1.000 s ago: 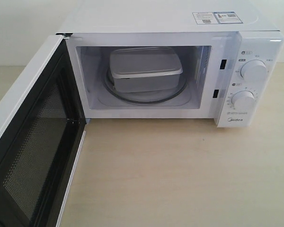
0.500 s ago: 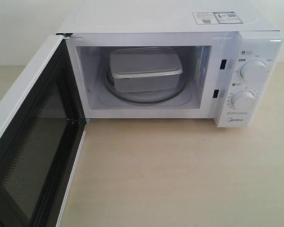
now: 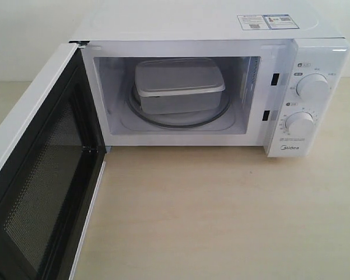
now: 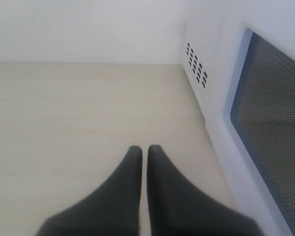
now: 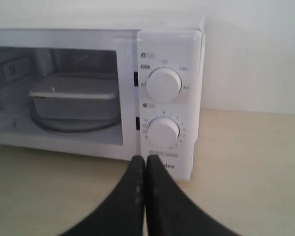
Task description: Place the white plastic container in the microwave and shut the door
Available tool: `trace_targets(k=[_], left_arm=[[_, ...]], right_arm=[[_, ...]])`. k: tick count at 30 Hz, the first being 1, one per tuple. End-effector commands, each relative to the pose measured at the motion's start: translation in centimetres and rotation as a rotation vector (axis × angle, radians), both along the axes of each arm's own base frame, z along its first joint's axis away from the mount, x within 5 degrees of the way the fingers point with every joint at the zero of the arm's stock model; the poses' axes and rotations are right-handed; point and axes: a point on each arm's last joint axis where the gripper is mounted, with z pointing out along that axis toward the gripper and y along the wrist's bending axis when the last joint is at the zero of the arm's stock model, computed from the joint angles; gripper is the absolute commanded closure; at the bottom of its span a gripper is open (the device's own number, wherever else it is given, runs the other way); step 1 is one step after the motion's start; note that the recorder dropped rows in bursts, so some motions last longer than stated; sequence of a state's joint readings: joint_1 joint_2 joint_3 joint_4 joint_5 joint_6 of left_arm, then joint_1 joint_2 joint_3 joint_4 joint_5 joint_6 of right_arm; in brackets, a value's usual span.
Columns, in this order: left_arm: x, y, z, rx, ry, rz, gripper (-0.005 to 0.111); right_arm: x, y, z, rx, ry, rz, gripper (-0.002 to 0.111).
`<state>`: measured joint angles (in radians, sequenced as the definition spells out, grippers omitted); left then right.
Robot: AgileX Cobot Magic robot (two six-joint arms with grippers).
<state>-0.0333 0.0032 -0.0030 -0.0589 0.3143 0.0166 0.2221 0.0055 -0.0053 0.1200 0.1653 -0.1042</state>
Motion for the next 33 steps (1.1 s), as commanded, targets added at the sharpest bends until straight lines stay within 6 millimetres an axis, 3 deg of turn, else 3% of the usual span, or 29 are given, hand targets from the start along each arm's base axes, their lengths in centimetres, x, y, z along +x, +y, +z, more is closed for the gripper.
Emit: trace_targets(k=[1,26,33], left_arm=[[-0.01,0.01,-0.09,-0.007,0.001,0.004,0.102],[-0.01,0.01,-0.09,-0.007,0.001,0.004,0.102],[-0.01,0.01,-0.09,-0.007,0.001,0.004,0.102]], right_arm=[[-0.19,0.05,-1.23,-0.036,0.115,0.010,0.108],[-0.35,0.19,-1.73,0.064,0.199,0.010,0.108],[-0.20,-0.37,-1.73,0.089,0.198,-0.100,0.108]])
